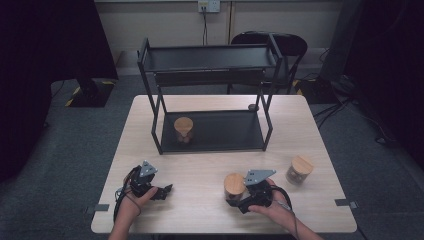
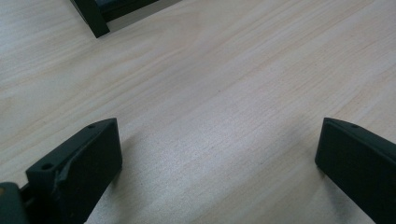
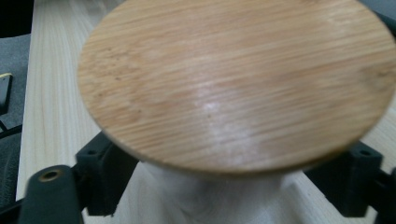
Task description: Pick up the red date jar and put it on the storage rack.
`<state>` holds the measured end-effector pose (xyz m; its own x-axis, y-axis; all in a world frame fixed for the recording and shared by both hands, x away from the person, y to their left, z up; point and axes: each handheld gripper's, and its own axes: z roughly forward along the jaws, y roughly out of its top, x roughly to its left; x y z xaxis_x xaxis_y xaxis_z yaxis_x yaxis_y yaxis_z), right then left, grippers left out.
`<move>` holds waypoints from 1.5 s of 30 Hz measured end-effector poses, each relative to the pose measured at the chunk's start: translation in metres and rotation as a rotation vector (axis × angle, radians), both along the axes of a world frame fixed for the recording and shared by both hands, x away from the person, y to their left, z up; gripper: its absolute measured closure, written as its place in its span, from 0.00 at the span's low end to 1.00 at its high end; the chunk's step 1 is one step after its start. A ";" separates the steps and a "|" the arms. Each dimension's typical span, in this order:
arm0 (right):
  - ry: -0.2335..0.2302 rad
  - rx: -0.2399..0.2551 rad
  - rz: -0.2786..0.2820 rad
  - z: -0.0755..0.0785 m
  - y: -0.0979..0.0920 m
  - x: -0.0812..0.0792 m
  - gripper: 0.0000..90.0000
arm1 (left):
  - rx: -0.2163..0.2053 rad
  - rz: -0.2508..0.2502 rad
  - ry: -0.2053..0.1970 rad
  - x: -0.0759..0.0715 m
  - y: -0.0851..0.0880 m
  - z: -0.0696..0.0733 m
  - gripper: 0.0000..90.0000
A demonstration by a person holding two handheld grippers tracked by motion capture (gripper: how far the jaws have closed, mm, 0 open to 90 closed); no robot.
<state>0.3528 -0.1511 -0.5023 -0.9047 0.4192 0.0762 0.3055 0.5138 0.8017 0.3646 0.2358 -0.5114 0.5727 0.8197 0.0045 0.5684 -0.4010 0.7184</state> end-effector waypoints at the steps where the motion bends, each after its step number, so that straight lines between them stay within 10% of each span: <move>1: -0.002 0.003 0.000 0.000 0.000 0.000 0.22 | 0.000 0.000 0.000 0.000 0.000 0.000 0.00; 45: -0.058 -0.014 -0.037 0.020 0.018 0.018 0.28 | 0.000 -0.001 0.000 0.000 0.000 0.000 0.00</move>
<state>0.3711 -0.1335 -0.4819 -0.8913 0.4530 0.0181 0.2779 0.5143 0.8113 0.3646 0.2358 -0.5114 0.5731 0.8194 0.0047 0.5680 -0.4014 0.7185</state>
